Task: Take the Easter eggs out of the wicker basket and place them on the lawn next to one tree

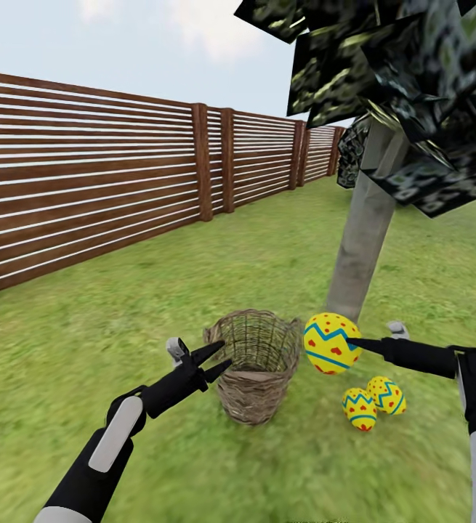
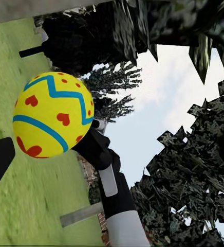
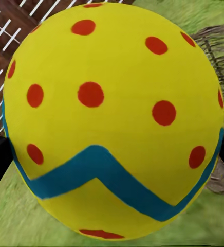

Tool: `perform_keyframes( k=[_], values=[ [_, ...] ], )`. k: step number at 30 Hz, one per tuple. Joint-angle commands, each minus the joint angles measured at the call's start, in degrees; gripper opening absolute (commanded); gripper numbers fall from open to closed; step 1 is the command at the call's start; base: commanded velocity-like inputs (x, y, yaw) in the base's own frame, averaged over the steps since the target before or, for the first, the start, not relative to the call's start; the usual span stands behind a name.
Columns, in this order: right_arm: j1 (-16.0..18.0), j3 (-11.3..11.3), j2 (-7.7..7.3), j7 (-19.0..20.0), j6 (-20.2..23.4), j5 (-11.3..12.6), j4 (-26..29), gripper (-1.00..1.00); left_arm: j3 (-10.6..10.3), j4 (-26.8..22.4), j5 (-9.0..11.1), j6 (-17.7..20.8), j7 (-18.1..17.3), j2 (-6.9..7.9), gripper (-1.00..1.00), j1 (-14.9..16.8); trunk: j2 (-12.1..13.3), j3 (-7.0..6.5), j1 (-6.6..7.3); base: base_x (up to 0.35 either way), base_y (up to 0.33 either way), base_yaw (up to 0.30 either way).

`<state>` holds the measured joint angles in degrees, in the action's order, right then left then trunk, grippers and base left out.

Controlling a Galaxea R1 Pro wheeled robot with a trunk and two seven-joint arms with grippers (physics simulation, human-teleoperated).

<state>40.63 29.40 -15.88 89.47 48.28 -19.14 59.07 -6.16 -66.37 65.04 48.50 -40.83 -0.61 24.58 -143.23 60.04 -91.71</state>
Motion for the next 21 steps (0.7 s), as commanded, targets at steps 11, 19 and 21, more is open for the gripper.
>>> perform_keyframes(
  k=[11,19,21],
  values=[
    [0.1,0.4,-0.2,-20.2,-1.9,-1.2,0.2,-1.0,-0.1,-0.1,0.1,0.3,0.0,-0.53,1.0,0.0,0.0,-0.42,0.01,0.0,-0.139,-0.262],
    [0.0,0.4,0.28,-28.7,-3.4,-0.8,-0.2,-1.0,0.0,0.0,0.1,0.3,0.0,-0.53,1.0,0.0,0.0,-0.76,0.01,0.0,-0.082,-0.271],
    [0.0,0.4,0.36,-33.0,-4.2,-0.8,-0.2,-1.0,0.0,0.0,0.1,0.3,0.0,-0.53,1.0,0.0,0.0,-0.84,0.01,0.0,-0.001,-0.272]
  ],
)
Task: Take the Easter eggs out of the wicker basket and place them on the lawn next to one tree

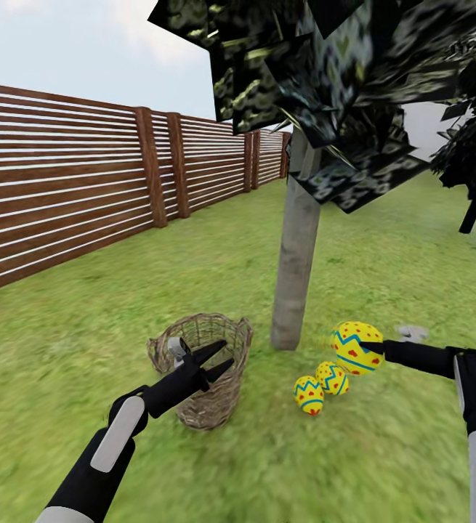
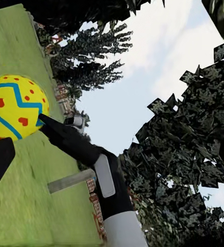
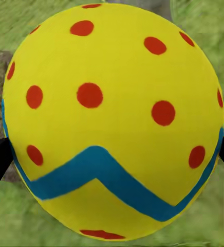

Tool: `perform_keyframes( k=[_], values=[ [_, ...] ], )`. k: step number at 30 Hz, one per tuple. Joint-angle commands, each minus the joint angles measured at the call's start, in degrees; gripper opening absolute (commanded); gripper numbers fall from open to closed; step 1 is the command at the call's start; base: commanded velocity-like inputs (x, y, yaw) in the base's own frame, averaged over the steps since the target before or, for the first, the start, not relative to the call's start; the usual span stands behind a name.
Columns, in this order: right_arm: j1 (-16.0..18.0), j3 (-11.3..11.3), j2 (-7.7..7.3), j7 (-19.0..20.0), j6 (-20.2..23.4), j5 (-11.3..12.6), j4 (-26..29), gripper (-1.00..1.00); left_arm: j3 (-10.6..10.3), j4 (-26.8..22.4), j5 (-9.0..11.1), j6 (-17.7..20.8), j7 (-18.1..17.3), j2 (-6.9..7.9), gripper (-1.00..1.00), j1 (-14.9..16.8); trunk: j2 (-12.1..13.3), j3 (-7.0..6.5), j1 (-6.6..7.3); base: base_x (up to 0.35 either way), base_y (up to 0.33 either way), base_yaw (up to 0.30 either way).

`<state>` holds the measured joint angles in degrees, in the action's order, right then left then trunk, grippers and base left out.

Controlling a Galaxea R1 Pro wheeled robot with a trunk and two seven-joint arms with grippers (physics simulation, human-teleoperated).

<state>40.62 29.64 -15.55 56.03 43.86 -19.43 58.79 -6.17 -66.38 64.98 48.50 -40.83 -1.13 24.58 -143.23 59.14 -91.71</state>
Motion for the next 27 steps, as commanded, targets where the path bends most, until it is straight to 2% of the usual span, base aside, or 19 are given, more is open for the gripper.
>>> perform_keyframes(
  k=[1,4,5,7,10,13,15,17,25,27],
  values=[
    [0.0,0.1,0.1,-3.4,-0.8,-0.5,0.0,-1.0,0.0,0.0,0.2,0.3,0.0,-0.01,1.0,0.0,0.0,0.01,0.01,0.0,0.0,-0.272],
    [0.0,0.0,0.27,-13.7,-5.8,-0.4,0.0,-1.0,0.0,0.0,0.2,0.3,0.0,-0.01,1.0,0.0,0.0,-0.12,0.01,0.0,0.0,-0.272],
    [-0.1,-0.1,0.88,-17.0,-6.6,-0.4,0.0,-1.0,0.0,0.0,0.2,0.3,0.0,-0.08,1.0,0.0,0.0,-0.16,0.01,0.0,0.0,-0.272],
    [-0.2,-0.2,1.66,-21.3,-7.4,-1.0,-0.1,-1.0,-0.1,0.0,0.2,0.3,0.0,-0.24,1.0,0.0,0.0,-0.25,0.01,0.0,0.0,-0.272],
    [-0.2,-0.5,1.9,-26.4,-11.0,-1.2,-2.7,-1.0,-0.9,-0.1,0.1,0.2,0.0,-0.35,1.0,0.0,0.0,-0.37,0.01,0.077,0.0,-0.272],
    [-0.2,-1.1,2.03,-30.7,-12.1,-1.1,-4.4,-1.0,-1.6,-0.1,0.1,0.2,0.0,-0.36,1.0,0.0,0.0,-0.5,0.01,0.276,-0.053,-0.272],
    [-0.2,-3.1,2.23,-31.3,-12.2,-1.1,-4.7,-1.0,-1.7,-0.1,0.1,0.2,0.0,-0.36,1.0,0.0,0.0,-0.59,0.01,0.318,-0.081,-0.272],
    [-0.2,-3.9,2.27,-31.5,-12.2,-1.1,-4.8,-1.0,-1.7,-0.1,0.1,0.2,0.0,-0.36,1.0,0.0,0.0,-0.67,0.01,0.323,-0.085,-0.272],
    [-0.2,-4.2,2.36,-31.5,-12.2,-1.1,-4.9,-1.0,-1.9,-0.1,0.1,0.1,0.0,-0.4,1.0,0.0,0.0,-1.01,0.01,0.324,-0.107,-0.272],
    [-0.2,-4.2,2.37,-31.5,-12.2,-1.1,-4.9,-1.0,-1.9,-0.1,0.1,0.2,0.0,-0.86,1.0,0.0,0.0,-1.1,0.01,0.316,-0.189,-0.272]
  ],
)
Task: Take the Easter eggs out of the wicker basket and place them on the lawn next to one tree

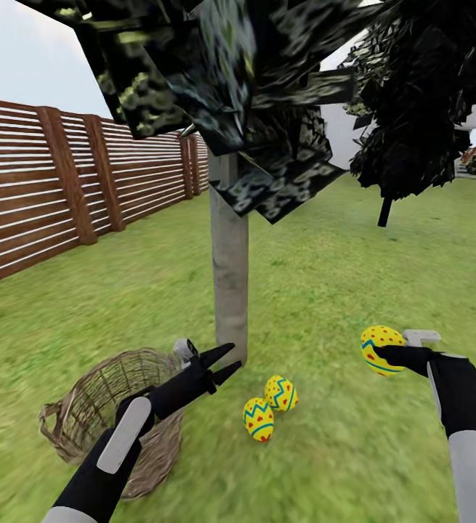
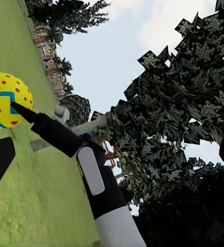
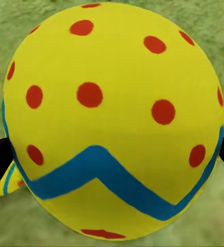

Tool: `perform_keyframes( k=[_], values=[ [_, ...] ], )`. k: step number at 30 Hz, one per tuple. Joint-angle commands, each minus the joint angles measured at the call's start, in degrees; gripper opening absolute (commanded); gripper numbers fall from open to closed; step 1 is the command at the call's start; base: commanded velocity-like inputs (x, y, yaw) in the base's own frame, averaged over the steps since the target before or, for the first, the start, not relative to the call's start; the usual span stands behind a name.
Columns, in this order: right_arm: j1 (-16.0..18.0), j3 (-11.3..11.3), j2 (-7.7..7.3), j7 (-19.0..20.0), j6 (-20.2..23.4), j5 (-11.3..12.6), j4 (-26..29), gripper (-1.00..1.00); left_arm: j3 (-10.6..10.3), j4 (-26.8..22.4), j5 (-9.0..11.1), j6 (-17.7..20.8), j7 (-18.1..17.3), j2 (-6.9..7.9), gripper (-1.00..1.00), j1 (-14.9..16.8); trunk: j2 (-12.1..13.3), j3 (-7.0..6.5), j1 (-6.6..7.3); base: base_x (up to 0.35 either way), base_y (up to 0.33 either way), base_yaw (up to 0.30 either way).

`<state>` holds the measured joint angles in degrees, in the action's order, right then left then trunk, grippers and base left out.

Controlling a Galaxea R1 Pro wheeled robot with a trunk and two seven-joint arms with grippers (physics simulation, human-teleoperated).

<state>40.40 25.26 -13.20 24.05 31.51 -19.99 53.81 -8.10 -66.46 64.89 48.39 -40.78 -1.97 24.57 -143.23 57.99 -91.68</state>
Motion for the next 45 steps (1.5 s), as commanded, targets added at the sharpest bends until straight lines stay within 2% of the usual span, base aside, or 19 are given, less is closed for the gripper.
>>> perform_keyframes(
  k=[1,6,10,12,13,15,18,24,25,26,28,29,31,34,35,38,45],
  values=[
    [0.0,0.1,0.02,0.5,0.1,-0.6,0.1,-1.0,-0.1,0.0,0.1,0.3,0.0,-0.14,1.0,0.0,0.0,0.01,-0.02,0.313,-0.197,-0.272],
    [0.0,0.1,0.07,0.5,0.1,-0.6,-1.2,-1.0,-0.2,0.0,0.1,0.3,0.0,-0.22,1.0,0.0,0.0,-0.18,-0.02,0.31,-0.203,-0.265],
    [0.0,-0.3,0.06,0.4,0.1,-0.7,-1.2,-1.0,-0.2,0.0,-1.4,0.3,0.0,-0.23,1.0,0.0,0.0,-0.19,-0.02,0.295,-0.224,0.006],
    [0.0,-2.8,0.03,0.4,0.1,-0.8,-1.3,-1.0,-0.2,0.0,-1.5,0.3,0.0,-0.24,1.0,0.0,0.0,-0.19,-0.02,0.289,-0.235,0.194],
    [0.0,-4.9,0.02,0.2,0.1,-0.9,-1.4,-1.0,-0.2,0.0,-1.5,0.3,0.0,-0.23,1.0,0.0,0.0,-0.19,-0.02,0.283,-0.242,0.264],
    [0.0,-6.4,0.06,-1.3,0.1,-0.8,-1.4,-1.0,-0.2,0.0,-1.5,0.3,0.0,-0.24,1.0,0.0,0.0,-0.19,-0.02,0.278,-0.246,0.28],
    [0.0,-6.9,0.1,-4.0,0.1,-0.6,-1.5,-1.0,-0.2,0.0,-1.5,0.3,0.1,-0.3,1.0,0.0,0.0,-0.19,-0.02,0.273,-0.249,0.289],
    [0.0,-7.0,0.96,-4.8,0.1,-0.8,-1.8,-1.0,-0.2,-0.1,-1.6,0.2,0.1,-0.31,1.0,0.0,0.0,-0.19,-0.02,0.208,-0.288,0.291],
    [0.0,-7.0,1.38,-5.6,-0.4,-0.8,-2.6,-1.0,-0.2,-0.1,-1.6,0.2,0.1,-0.31,1.0,0.0,0.0,-0.19,-0.02,0.155,-0.315,0.292],
    [0.0,-7.4,2.15,-7.9,-2.3,-0.9,-4.3,-1.0,-0.2,0.0,-1.6,0.3,0.1,-0.31,1.0,0.0,0.0,-0.19,-0.02,0.093,-0.205,0.292],
    [0.0,-8.8,2.8,-11.9,-5.6,-0.8,-7.1,-1.0,-0.2,0.1,-1.5,0.2,0.1,-0.31,1.0,0.0,0.0,-0.19,-0.02,0.039,-0.086,0.292],
    [0.0,-10.6,3.13,-14.4,-7.8,-0.7,-9.9,-1.0,-0.2,0.1,-1.5,-0.1,0.1,-0.33,1.0,0.0,0.0,-0.19,-0.02,0.012,-0.027,0.292],
    [0.0,-12.8,4.16,-16.0,-10.4,-0.7,-14.9,-1.0,-0.3,0.2,-1.5,-2.2,0.1,-0.38,1.0,0.0,0.0,-0.19,-0.02,-0.008,-0.022,0.292],
    [0.0,-13.7,5.37,-16.6,-13.7,-0.7,-18.4,-1.0,-5.1,0.1,-1.6,-4.6,0.2,-0.71,1.0,0.0,0.0,-0.19,-0.02,-0.159,-0.204,0.292],
    [0.0,-13.7,5.94,-16.7,-14.3,-0.8,-18.7,-1.0,-5.9,0.1,-1.6,-4.8,0.2,-0.73,1.0,0.0,0.0,-0.19,-0.02,-0.14,-0.291,0.292],
    [0.0,-13.7,6.55,-16.7,-16.1,-0.7,-19.6,-1.0,-6.7,0.1,-1.6,-4.9,0.3,-0.85,1.0,0.0,0.0,-0.19,-0.02,-0.051,-0.321,0.294],
    [0.0,-13.8,7.1,-16.7,-16.8,-0.7,-20.5,-1.0,-6.8,0.3,-1.5,-6.7,0.3,-1.19,1.0,0.0,0.0,-0.19,-0.02,0.003,-0.343,0.296]
  ],
)
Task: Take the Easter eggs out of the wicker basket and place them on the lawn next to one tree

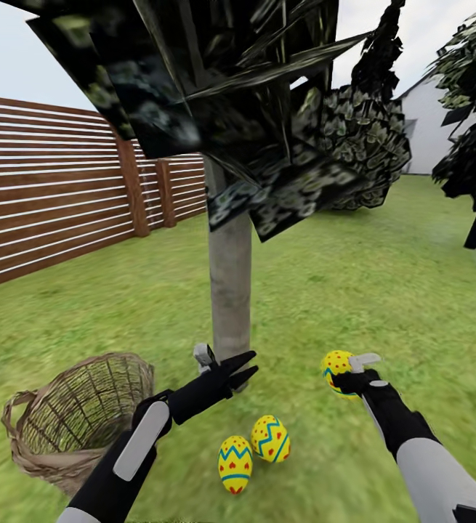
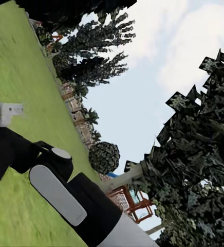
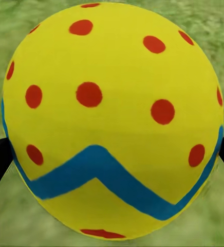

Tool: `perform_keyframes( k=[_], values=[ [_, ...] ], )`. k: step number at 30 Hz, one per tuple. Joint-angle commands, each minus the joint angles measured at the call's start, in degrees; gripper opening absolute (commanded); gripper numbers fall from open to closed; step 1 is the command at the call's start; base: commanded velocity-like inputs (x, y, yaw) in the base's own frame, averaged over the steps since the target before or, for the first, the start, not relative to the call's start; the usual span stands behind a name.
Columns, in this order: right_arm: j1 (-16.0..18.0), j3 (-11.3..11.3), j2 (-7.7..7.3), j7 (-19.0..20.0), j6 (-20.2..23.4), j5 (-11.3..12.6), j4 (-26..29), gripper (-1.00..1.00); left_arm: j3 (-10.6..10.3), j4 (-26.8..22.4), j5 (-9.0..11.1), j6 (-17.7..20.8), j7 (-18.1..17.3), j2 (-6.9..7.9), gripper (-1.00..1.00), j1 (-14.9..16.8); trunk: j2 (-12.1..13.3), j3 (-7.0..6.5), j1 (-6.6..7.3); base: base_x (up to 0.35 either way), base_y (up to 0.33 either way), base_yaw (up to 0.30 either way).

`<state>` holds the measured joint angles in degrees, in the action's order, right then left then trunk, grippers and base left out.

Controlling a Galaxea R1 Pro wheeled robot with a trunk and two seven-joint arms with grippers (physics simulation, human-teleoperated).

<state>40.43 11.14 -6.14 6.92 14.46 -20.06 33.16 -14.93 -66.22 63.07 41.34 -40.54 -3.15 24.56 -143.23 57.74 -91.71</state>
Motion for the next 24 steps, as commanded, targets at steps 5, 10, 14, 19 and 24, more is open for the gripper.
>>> perform_keyframes(
  k=[5,10,14,19,24],
  values=[
    [0.0,-2.9,1.3,0.5,0.2,-1.0,-3.7,-1.0,0.0,4.7,0.4,-3.4,0.0,-1.07,1.0,0.0,0.0,0.05,0.01,0.129,-0.329,0.296],
    [0.0,-5.4,2.59,0.6,0.1,-1.3,-7.1,-1.0,-0.1,5.3,0.5,-4.3,-0.5,-1.16,1.0,0.0,0.0,0.05,0.01,0.032,-0.05,0.296],
    [0.0,-7.1,2.62,0.9,-0.8,-1.2,-7.7,-1.0,-1.1,5.3,0.4,-4.3,-0.4,-1.16,1.0,0.0,-0.1,0.94,-0.09,0.0,-0.001,0.194],
    [0.0,-7.2,2.57,0.7,-10.1,-1.4,-12.0,-1.0,-2.0,5.3,0.4,-4.3,-0.2,-1.16,1.0,0.0,-0.1,2.05,-0.22,0.0,0.0,0.011],
    [0.0,-7.2,2.45,0.6,-11.2,-1.5,-12.8,-1.0,-2.0,5.3,0.4,-4.3,-0.2,-1.16,1.0,0.0,-0.2,3.16,-0.35,0.0,0.0,0.0]
  ],
)
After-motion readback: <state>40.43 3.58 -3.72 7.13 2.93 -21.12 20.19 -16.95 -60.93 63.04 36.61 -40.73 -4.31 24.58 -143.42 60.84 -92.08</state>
